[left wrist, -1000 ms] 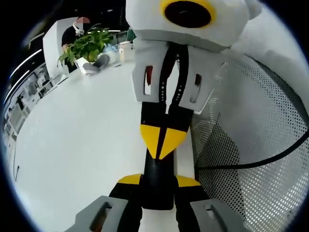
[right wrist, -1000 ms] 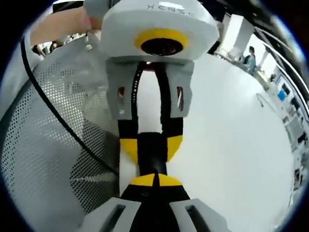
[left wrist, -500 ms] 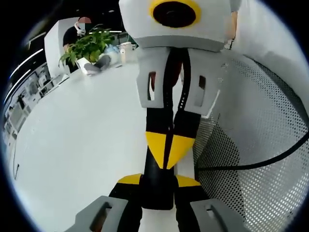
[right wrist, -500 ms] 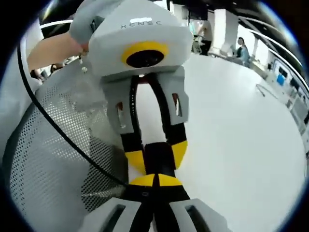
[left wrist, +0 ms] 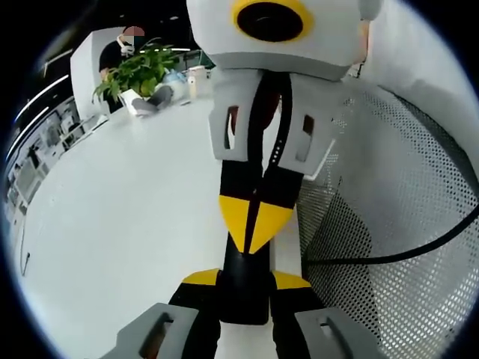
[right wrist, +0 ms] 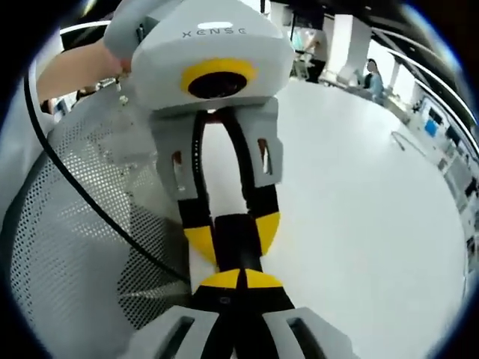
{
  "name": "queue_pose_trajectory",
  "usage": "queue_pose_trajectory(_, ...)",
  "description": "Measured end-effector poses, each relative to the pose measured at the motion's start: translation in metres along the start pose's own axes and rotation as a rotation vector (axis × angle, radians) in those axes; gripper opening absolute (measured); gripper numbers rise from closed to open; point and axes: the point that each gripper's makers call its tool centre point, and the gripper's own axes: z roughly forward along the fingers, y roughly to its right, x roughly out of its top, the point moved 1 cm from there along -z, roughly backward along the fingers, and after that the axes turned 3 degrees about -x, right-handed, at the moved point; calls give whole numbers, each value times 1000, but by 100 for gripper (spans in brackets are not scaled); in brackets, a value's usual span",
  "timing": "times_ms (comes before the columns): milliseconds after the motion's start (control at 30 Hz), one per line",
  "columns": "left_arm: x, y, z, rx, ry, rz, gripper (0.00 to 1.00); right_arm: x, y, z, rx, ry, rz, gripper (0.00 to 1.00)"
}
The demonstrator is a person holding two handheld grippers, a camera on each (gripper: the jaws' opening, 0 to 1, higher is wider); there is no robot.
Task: Press the specified remote control buttons in sequence, fully releasing each button before pressing the next.
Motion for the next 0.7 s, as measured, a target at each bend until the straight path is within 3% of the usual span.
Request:
queue_pose_trajectory(200,0,0,0,-1,-4,3,23,0,2,1,6,-19,-8,0)
queue_pose_trajectory(333,0,-1,0,-3,-8,7,23,2,2,3,-19,-28,-57,0)
queue_pose_trajectory(500,0,0,0,-3,-11,9,23,1,5,1,0,-10,-5,0)
queue_pose_trajectory(700,0,0,0,-3,-10,7,23,1,3,2,1,-11,-26,0)
